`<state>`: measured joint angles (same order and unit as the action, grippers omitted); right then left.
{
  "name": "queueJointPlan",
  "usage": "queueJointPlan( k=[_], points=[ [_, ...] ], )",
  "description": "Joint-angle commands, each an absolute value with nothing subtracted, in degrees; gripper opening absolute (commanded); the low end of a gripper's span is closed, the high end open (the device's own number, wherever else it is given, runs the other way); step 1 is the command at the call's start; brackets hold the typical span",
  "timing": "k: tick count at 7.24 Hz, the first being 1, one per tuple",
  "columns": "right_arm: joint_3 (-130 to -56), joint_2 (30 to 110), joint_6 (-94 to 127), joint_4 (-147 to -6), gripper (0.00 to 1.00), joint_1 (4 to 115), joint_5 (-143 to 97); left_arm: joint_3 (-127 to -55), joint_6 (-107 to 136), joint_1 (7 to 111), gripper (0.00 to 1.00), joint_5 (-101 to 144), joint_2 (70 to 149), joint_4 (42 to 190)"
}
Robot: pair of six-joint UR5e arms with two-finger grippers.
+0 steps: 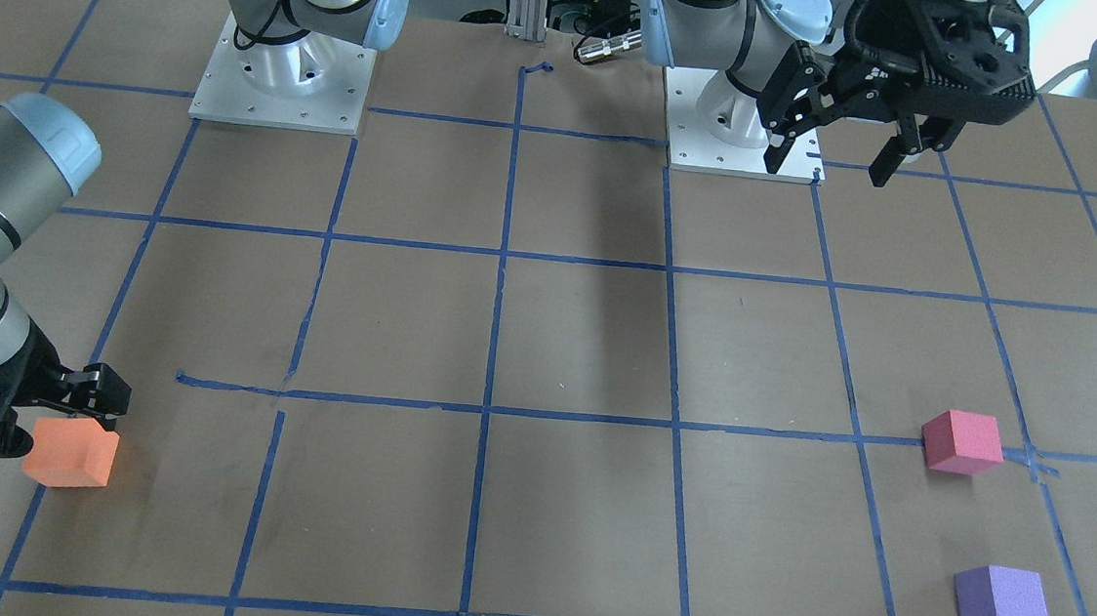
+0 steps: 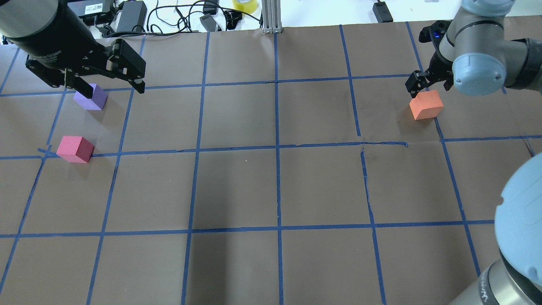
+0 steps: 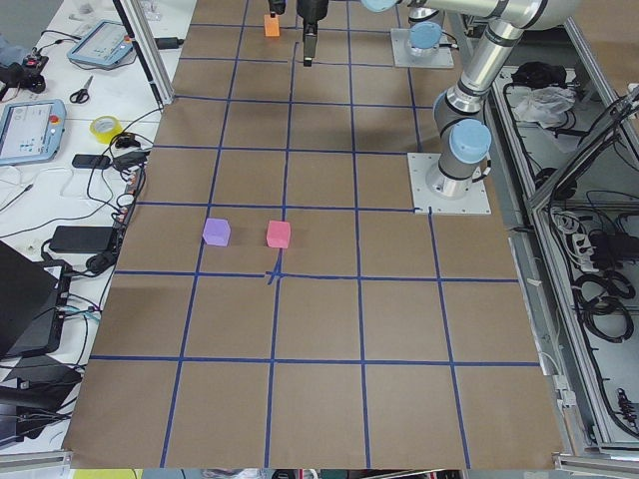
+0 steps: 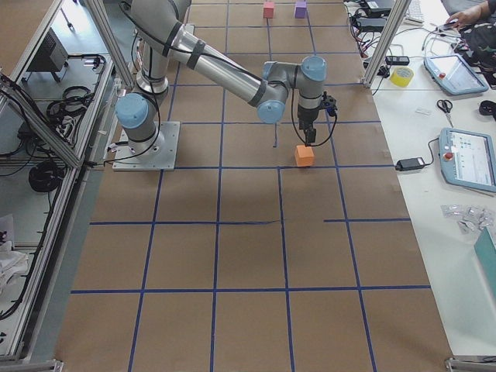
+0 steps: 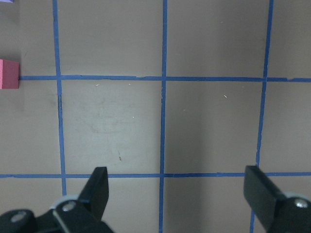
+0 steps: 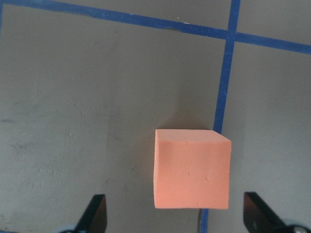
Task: Arrange blocks in a line
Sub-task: 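Move the right gripper over the orange block and lower onto it, then close the right gripper on the orange block and lift it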
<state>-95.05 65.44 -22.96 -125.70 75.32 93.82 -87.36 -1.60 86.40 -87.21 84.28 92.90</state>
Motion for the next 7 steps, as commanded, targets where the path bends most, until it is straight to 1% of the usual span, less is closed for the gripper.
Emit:
queueJointPlan(
  k=[1, 7],
  points=[
    [-94.84, 62.85, -23.03, -127.87, 1.0, 75.23, 93.87, -87.36, -1.67, 86.4, 1.0, -87.27, 84.29, 92.9],
    [-94.22, 59.68, -23.2, -127.88, 1.0, 75.15, 97.12, -87.45, -1.67, 86.4, 1.0, -87.19, 84.2, 92.9]
  ],
)
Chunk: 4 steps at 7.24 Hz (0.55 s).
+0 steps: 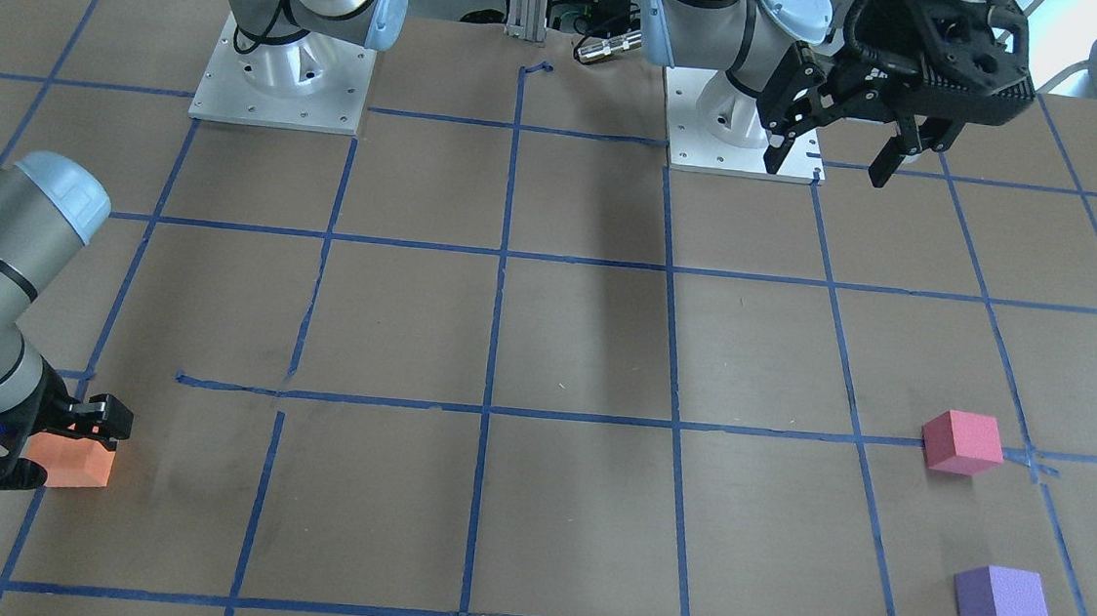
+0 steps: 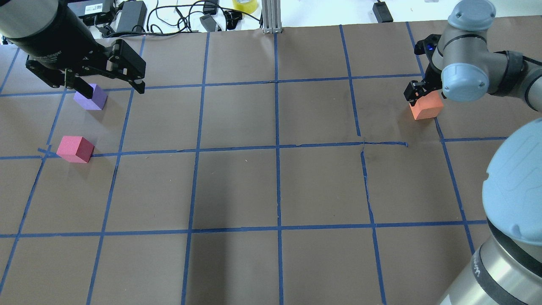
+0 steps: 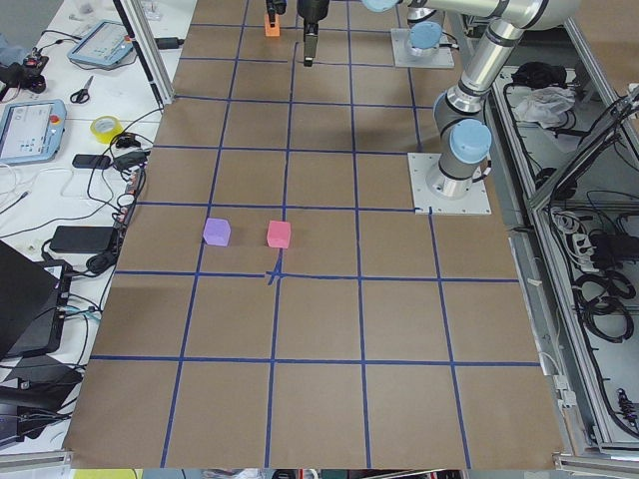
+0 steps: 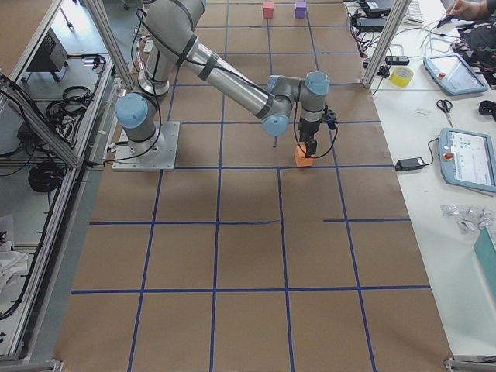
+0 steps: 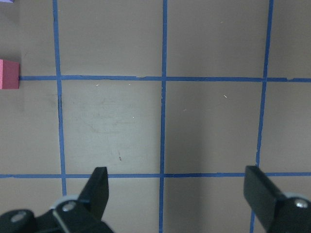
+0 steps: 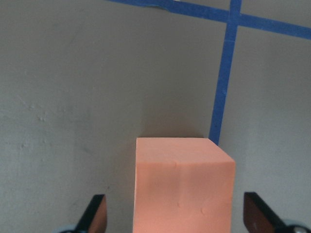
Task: Arrange blocks in a line
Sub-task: 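Close the right gripper on the orange block and lift it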
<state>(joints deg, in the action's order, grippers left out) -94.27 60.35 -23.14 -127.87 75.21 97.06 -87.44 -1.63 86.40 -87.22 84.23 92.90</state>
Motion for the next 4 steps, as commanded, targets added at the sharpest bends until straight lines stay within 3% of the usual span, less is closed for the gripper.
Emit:
queueJointPlan(
  k=[1, 3, 4],
  points=[
    [-94.22, 59.24, -23.2, -127.88, 1.0, 74.45, 97.03, -87.45, -1.58, 86.4, 1.0, -87.27, 84.29, 92.9],
    [-94.22, 58.71, -23.12, -128.05, 0.97, 74.27, 96.86, -87.45, -1.5, 86.4, 1.0, -87.19, 84.37, 92.9],
    [-94.22, 58.19, -22.94, -128.67, 0.66, 74.27, 96.86, -87.45, -1.58, 86.4, 1.0, -87.19, 84.37, 92.9]
  ],
)
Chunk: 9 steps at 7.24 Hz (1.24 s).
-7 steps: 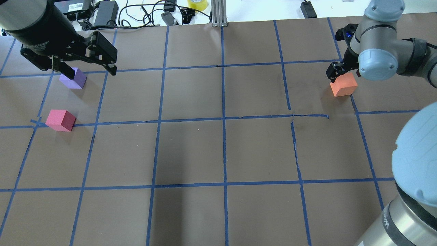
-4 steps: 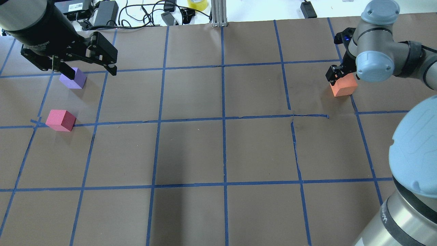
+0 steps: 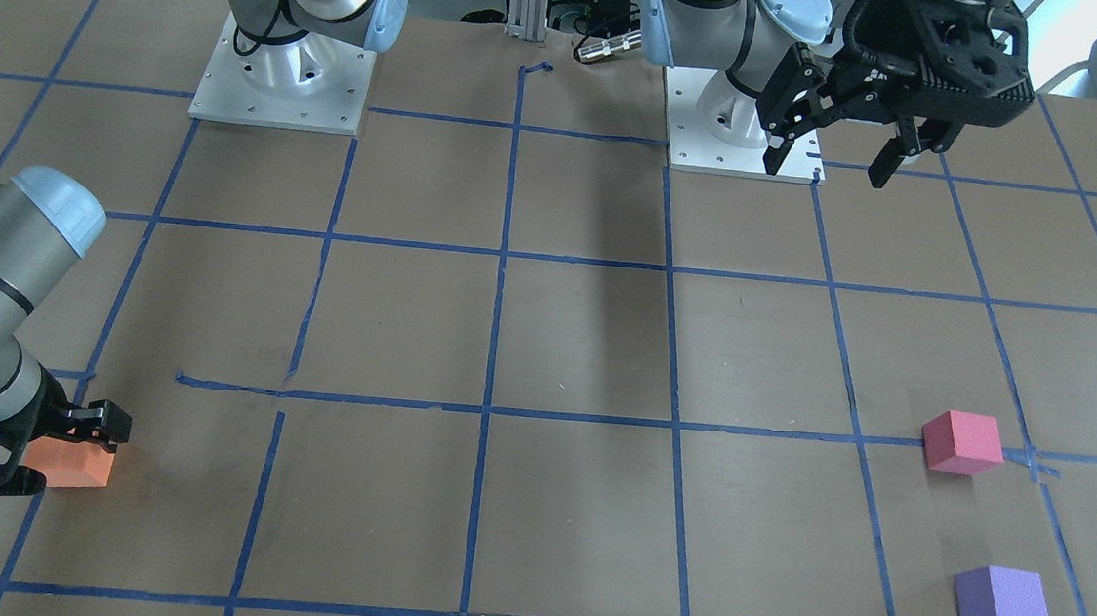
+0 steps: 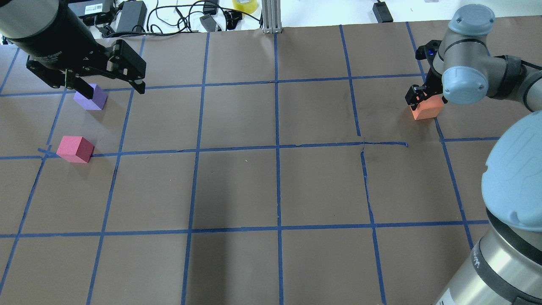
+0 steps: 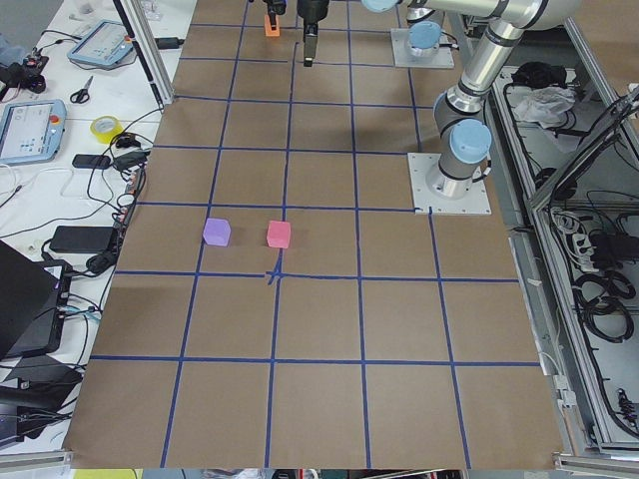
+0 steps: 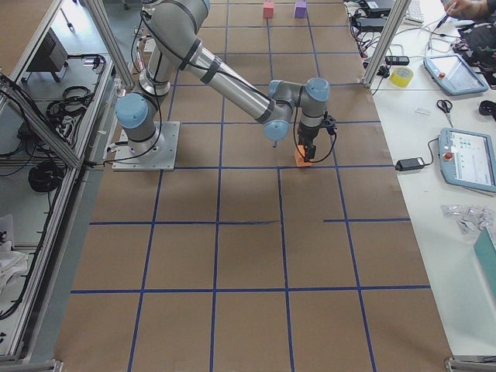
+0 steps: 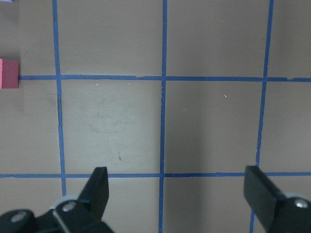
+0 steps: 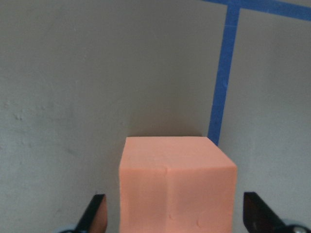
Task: Arrange blocks in a line
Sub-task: 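Close the right gripper on the orange block and lift it, then carry the orange block toward the table centre with the right gripper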
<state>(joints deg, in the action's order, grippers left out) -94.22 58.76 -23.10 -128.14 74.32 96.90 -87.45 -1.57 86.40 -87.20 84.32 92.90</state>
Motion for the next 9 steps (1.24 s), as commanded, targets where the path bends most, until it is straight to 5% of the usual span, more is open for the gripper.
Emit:
queueJointPlan(
  k=[1, 2, 3, 9],
  points=[
    [-94.04, 58.1, -22.5, -128.67, 0.34, 74.27, 96.59, -87.36, -1.58, 86.4, 1.0, -87.19, 84.37, 92.9],
    [-93.09, 58.53, -22.41, -128.5, 0.11, 74.27, 96.16, -87.45, -1.5, 86.4, 1.0, -87.19, 84.37, 92.9],
    [-91.42, 58.97, -22.33, -127.54, 0.0, 74.35, 96.24, -87.45, -1.49, 86.4, 1.0, -87.19, 84.37, 92.9],
    [-90.26, 64.86, 9.88, -123.4, 0.0, 97.69, 96.15, -87.45, -1.32, 86.48, 1.0, -87.19, 84.37, 92.9]
  ],
)
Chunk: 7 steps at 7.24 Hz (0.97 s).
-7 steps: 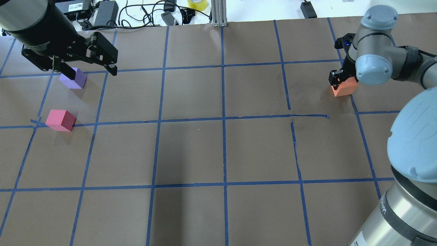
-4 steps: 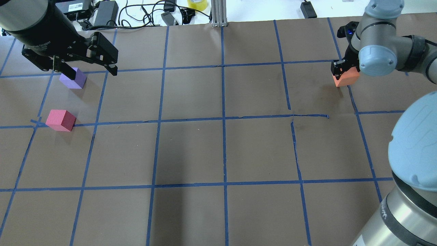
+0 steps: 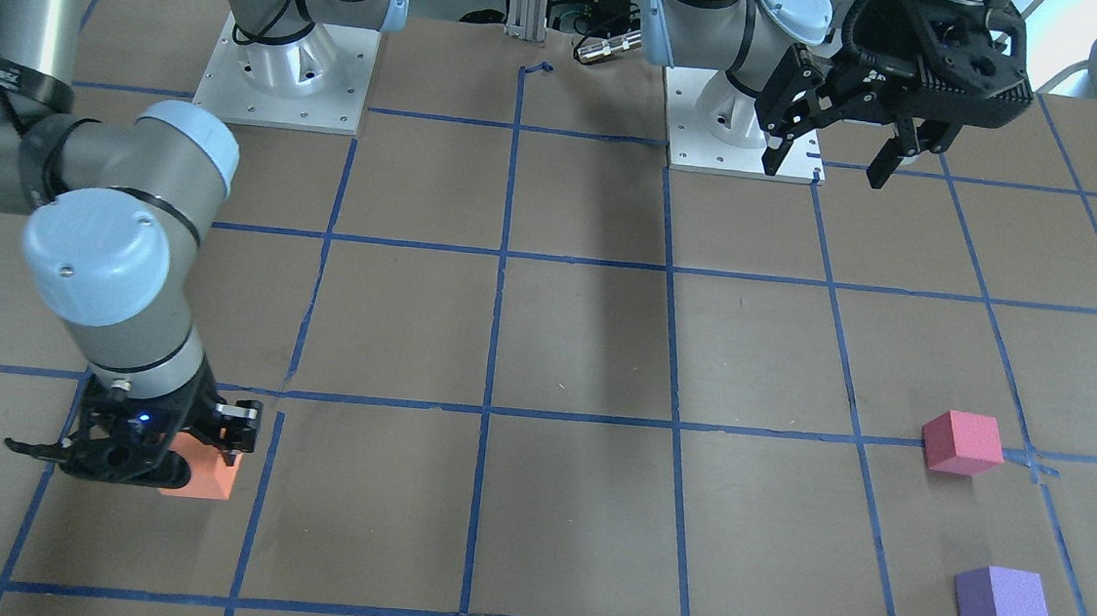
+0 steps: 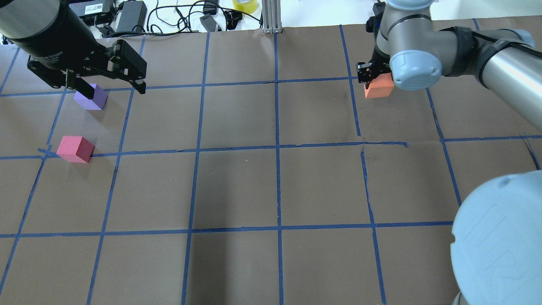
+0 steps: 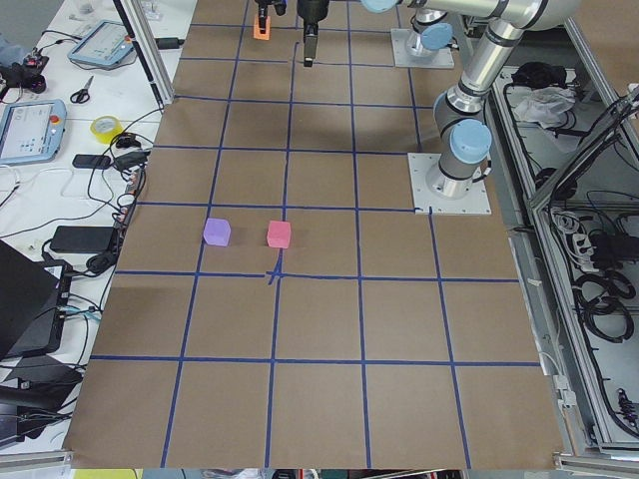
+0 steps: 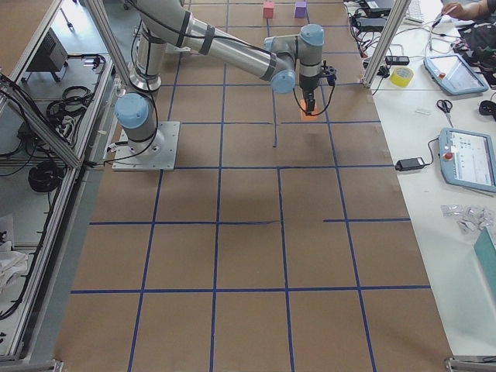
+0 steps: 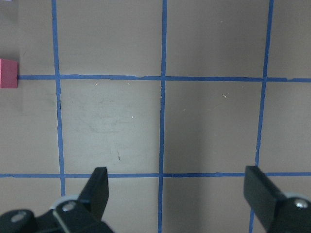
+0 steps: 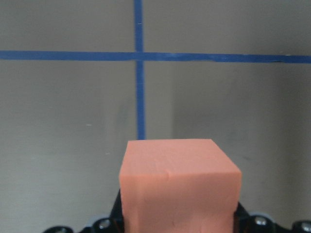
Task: Arrange blocks in a line
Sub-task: 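Carry the orange block toward the table centre with the right gripper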
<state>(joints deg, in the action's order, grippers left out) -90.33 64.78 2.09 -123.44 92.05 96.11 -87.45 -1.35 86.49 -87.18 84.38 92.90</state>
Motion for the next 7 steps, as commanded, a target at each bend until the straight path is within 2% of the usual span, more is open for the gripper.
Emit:
queueJointPlan(
  k=[1, 4, 7],
  points=[
    [-88.61, 63.91, 14.63, -123.22, 0.01, 100.69, 95.37, -87.45, -1.23, 86.48, 1.0, -87.19, 84.37, 92.9],
    [-83.51, 57.68, 21.25, -123.31, 0.05, 107.56, 93.6, -87.45, -1.41, 86.48, 1.0, -87.19, 84.38, 92.9],
    [-82.18, 54.15, 24.96, -123.31, 0.1, 110.3, 88.95, -87.45, -1.49, 86.48, 1.0, -87.19, 84.37, 92.9]
  ],
)
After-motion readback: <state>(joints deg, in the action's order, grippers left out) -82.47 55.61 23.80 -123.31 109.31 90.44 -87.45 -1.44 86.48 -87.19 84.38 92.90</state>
